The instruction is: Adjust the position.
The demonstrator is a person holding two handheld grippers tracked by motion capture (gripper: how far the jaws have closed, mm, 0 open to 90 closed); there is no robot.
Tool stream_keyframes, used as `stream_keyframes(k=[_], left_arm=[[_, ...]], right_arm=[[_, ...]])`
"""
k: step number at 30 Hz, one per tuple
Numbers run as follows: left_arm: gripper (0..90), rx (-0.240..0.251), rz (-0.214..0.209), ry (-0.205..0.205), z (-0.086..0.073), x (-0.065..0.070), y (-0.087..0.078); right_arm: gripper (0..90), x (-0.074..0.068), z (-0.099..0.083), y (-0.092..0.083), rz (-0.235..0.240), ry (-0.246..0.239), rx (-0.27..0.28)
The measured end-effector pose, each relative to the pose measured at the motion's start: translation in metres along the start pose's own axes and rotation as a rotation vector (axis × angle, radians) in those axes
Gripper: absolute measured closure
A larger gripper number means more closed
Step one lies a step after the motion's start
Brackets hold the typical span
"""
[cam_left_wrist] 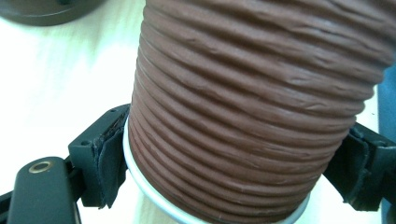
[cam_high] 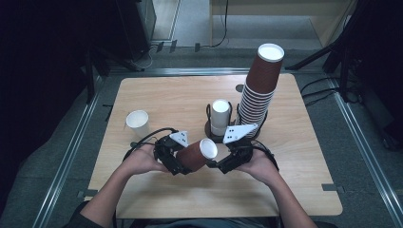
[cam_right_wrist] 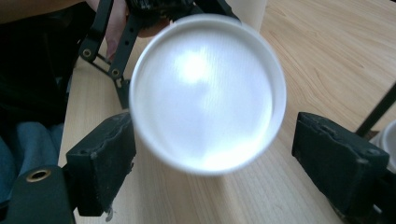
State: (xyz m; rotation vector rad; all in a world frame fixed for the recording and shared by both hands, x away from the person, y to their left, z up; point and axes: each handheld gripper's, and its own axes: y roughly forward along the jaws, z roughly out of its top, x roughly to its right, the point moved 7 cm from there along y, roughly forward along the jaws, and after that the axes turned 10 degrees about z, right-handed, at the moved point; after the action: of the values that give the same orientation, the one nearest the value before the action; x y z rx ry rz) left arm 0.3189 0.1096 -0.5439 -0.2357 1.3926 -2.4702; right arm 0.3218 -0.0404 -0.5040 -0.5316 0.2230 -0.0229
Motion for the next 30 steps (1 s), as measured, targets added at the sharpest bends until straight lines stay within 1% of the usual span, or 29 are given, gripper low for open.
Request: stream_keyframes(k=[3,7,8,9,10,12,14,18,19,21,22,24,25,26,30], left_arm=[[12.4,-0.002,-0.005,0.012,0.002,0.003,0.002],[12.0,-0.005,-0.013,0.018,0.003,0.005,0.004],[11.6,-0.005,-0.013,0.018,0.004,0.005,0.004],[11.1,-0.001,-0.007,0.019,0.004,0.004,0.004],[10.9,0.001,-0.008,0.019,0.004,0.005,0.004],[10.5,0.009,-0.013,0.017,0.004,0.005,0.003],[9.9,0.014,-0.018,0.015,0.004,0.005,0.002],[8.3,0.043,-0.013,0.017,0.004,0.004,-0.001],[7.7,0.055,-0.012,0.002,0.005,0.004,-0.002],[6.0,0.073,-0.010,-0.015,0.006,0.002,-0.004],[3.9,0.078,-0.013,-0.020,0.006,0.001,-0.006],[1.0,0.094,-0.004,-0.040,0.007,-0.001,-0.008],[0.3,0.101,-0.008,-0.053,0.007,-0.001,-0.009],[0.0,0.108,-0.010,-0.057,0.008,-0.002,-0.010],[0.0,0.150,-0.003,-0.086,0.009,-0.004,-0.013]], right_arm=[[13.7,-0.002,0.004,0.003,0.031,-0.011,-0.014],[14.6,-0.004,0.005,0.008,0.051,-0.012,-0.028],[16.3,-0.004,0.005,0.009,0.053,-0.012,-0.033],[20.4,-0.005,0.005,0.009,0.058,-0.018,-0.037],[22.4,-0.006,0.005,0.009,0.066,-0.024,-0.037],[23.1,-0.007,0.006,0.008,0.066,-0.026,-0.035],[23.1,-0.008,0.007,0.007,0.068,-0.019,-0.032],[23.1,-0.008,0.008,0.006,0.071,-0.020,-0.017],[23.0,-0.007,0.009,0.005,0.069,-0.022,-0.012],[22.9,-0.006,0.010,0.002,0.065,-0.017,0.003],[22.9,-0.006,0.010,0.001,0.062,-0.012,0.009],[22.9,-0.004,0.010,-0.003,0.050,-0.009,0.021],[22.9,-0.004,0.010,-0.005,0.050,-0.007,0.028],[22.9,-0.003,0.011,-0.007,0.045,-0.009,0.037],[22.9,-0.002,0.012,-0.013,0.030,-0.005,0.063]])
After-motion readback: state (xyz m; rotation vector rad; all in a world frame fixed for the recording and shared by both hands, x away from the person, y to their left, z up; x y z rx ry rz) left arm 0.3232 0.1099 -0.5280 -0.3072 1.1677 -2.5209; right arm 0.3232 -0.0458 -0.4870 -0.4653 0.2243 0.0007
